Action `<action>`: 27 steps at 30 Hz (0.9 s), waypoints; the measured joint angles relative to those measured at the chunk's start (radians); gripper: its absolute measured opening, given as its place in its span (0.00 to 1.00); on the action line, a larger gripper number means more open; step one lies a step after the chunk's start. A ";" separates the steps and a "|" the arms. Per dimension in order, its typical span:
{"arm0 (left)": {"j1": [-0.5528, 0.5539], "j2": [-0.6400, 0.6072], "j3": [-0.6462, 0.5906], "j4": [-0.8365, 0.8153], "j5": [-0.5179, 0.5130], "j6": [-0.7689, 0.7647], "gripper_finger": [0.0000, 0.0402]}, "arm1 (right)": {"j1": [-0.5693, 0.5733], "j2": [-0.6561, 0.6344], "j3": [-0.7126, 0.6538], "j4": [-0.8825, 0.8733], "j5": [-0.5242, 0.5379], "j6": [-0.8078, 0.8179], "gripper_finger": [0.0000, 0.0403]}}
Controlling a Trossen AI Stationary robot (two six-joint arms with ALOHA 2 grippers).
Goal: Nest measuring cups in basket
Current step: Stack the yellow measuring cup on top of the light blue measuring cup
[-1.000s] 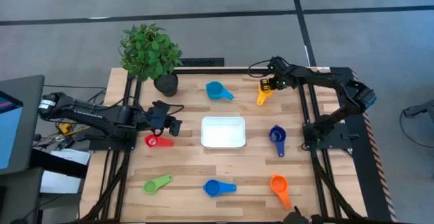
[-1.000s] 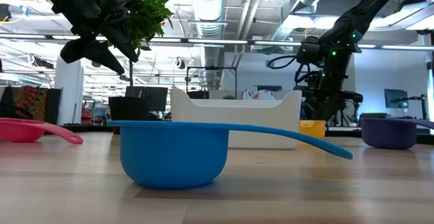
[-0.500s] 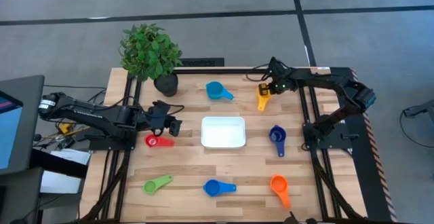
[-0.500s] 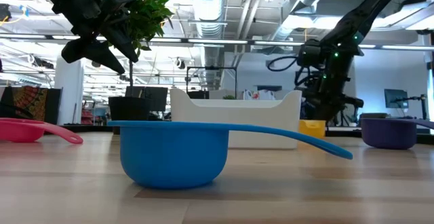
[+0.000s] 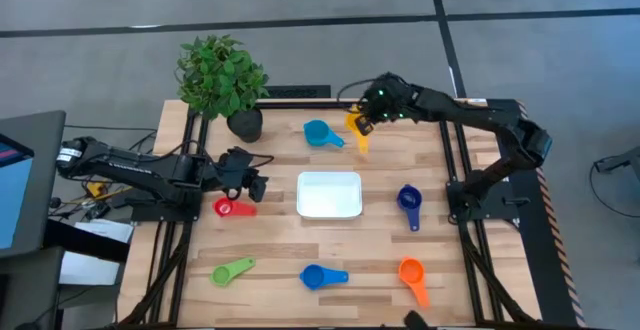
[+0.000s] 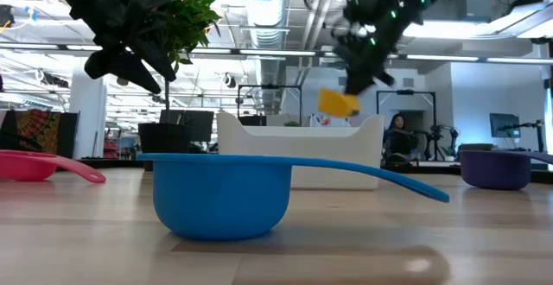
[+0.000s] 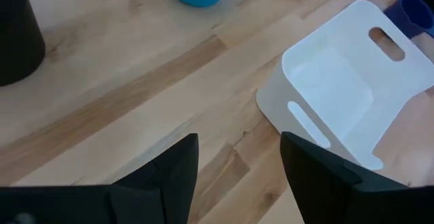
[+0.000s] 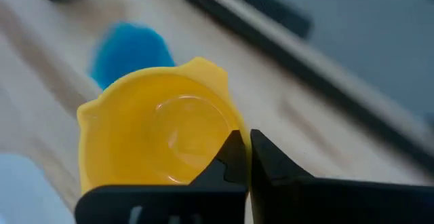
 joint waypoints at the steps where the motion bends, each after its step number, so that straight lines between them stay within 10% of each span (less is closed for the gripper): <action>1: 0.000 0.000 0.000 0.002 0.001 -0.003 0.49 | 0.008 0.006 0.024 0.012 -0.001 -0.039 0.02; 27: -0.011 0.000 0.000 0.003 -0.001 -0.110 0.38 | 0.073 0.680 0.781 -0.274 -0.106 -0.603 0.02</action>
